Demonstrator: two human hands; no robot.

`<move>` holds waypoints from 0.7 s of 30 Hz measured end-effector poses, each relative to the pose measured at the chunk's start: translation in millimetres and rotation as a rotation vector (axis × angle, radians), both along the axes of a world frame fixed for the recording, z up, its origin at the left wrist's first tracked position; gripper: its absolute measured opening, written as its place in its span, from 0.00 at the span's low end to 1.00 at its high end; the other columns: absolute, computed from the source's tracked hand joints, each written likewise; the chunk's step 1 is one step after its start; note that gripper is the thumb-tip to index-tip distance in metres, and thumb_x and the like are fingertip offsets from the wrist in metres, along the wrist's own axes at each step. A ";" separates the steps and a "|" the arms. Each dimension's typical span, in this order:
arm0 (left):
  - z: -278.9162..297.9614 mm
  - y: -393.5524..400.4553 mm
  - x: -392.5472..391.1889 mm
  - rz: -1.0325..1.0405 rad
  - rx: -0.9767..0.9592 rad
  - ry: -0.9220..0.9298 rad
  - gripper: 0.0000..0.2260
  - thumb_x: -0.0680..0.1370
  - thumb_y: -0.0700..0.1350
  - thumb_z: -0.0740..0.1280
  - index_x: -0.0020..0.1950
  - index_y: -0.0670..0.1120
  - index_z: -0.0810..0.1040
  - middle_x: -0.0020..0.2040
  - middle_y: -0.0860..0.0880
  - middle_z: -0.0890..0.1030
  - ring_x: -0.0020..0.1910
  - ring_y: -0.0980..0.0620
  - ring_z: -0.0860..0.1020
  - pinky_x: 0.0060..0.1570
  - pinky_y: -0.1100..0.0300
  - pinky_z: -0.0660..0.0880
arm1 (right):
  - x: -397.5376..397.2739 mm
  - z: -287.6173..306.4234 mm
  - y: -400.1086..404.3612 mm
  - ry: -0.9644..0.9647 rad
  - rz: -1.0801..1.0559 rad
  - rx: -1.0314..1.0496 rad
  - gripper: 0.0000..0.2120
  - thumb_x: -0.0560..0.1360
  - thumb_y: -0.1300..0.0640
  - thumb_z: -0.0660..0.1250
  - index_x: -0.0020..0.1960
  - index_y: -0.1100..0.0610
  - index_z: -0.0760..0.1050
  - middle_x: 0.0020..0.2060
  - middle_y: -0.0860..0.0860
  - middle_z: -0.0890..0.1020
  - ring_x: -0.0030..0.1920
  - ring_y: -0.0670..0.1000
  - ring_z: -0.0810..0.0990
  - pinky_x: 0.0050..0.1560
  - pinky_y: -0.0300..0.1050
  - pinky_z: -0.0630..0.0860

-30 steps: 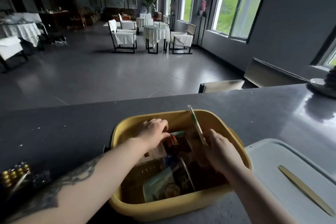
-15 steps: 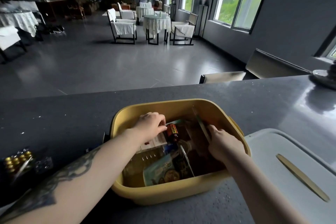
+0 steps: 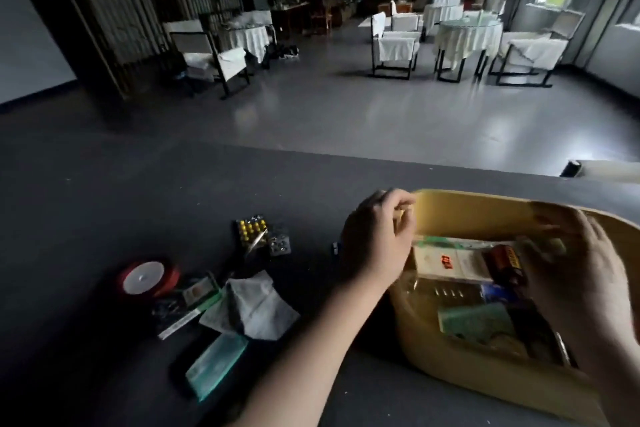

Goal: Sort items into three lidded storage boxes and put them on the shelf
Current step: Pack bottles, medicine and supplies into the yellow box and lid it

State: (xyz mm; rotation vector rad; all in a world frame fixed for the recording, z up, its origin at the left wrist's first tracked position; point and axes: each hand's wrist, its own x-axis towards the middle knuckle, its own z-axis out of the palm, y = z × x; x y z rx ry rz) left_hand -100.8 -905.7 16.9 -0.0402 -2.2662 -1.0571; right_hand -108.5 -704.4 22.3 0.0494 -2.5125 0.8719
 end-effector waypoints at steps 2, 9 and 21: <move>-11.5 -32.5 20.4 0.068 0.074 -0.024 0.05 0.76 0.39 0.65 0.50 0.44 0.80 0.46 0.48 0.82 0.45 0.49 0.80 0.47 0.51 0.77 | 15.9 5.2 -50.7 0.059 0.151 -0.080 0.20 0.71 0.58 0.68 0.62 0.51 0.71 0.55 0.53 0.77 0.55 0.57 0.75 0.54 0.55 0.73; -73.9 -140.7 100.6 0.373 0.100 -0.325 0.08 0.76 0.40 0.64 0.52 0.50 0.79 0.48 0.53 0.82 0.49 0.53 0.79 0.50 0.54 0.75 | 69.7 -31.2 -183.3 0.119 0.778 -0.018 0.19 0.68 0.60 0.67 0.58 0.51 0.74 0.50 0.46 0.75 0.51 0.50 0.73 0.51 0.42 0.70; -144.7 -264.0 142.5 0.424 -0.189 -0.609 0.28 0.76 0.60 0.63 0.72 0.50 0.66 0.73 0.47 0.63 0.72 0.47 0.60 0.71 0.50 0.59 | 60.7 -142.9 -285.1 -0.297 0.867 0.309 0.22 0.78 0.40 0.55 0.72 0.41 0.61 0.73 0.41 0.63 0.74 0.46 0.56 0.69 0.42 0.52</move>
